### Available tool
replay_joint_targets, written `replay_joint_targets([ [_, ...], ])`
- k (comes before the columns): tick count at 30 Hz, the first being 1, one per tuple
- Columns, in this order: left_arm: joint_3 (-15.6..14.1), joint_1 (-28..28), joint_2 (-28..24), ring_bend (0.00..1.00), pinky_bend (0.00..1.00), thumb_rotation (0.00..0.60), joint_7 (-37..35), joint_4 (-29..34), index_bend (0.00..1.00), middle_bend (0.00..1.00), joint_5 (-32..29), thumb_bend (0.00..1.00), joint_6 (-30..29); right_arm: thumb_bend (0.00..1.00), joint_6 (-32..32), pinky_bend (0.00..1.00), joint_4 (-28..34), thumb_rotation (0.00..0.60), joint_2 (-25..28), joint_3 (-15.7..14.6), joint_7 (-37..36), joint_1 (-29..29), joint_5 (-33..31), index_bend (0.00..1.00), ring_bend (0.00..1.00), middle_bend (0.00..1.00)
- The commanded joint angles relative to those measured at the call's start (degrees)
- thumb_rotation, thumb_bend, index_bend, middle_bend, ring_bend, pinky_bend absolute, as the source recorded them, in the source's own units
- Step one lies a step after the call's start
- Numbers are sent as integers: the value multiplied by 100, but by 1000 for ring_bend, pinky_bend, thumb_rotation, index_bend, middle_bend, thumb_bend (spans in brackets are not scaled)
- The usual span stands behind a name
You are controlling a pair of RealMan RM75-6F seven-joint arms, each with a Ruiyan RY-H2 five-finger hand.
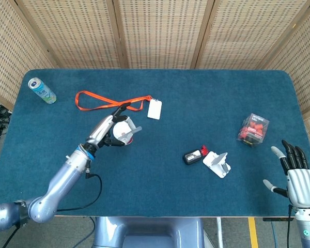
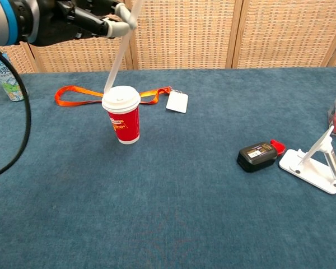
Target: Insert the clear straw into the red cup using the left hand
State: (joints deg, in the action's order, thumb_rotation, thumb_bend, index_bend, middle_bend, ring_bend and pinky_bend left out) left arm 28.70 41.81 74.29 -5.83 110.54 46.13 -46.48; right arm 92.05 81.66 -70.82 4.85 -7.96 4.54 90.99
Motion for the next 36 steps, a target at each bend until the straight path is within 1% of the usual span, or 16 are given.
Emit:
replay_joint_targets([
  [1, 12, -167, -151, 0, 0, 600, -436, -165, 623, 0, 213, 468, 199, 61, -11, 0, -3, 600, -7, -5, 19, 6, 3, 186, 0, 0],
  [8, 26, -296, -245, 0, 0, 600, -1024, -357, 633, 0, 602, 468, 201, 61, -18, 0, 0, 600, -13, -14, 28, 10, 9, 186, 0, 0],
  [12, -15, -284, -139, 0, 0, 600, -1282, -533, 650, 0, 770, 467, 170, 60, -7, 0, 13, 600, -8, -20, 33, 7, 20, 186, 0, 0],
  [19, -46, -156, 101, 0, 0, 600, -1805, -923, 651, 0, 998, 466, 308, 61, -7, 0, 18, 600, -5, -23, 17, 11, 27, 186, 0, 0],
  [24, -79, -46, 279, 0, 0, 600, -1925, -1104, 656, 0, 1051, 466, 256, 60, -29, 0, 6, 600, -12, -29, 16, 17, 19, 186, 0, 0],
  [36, -219, 166, 486, 0, 0, 600, -1939, -1373, 661, 0, 1022, 466, 236, 60, -66, 0, -30, 600, -29, -34, 1, 31, 2, 186, 0, 0],
])
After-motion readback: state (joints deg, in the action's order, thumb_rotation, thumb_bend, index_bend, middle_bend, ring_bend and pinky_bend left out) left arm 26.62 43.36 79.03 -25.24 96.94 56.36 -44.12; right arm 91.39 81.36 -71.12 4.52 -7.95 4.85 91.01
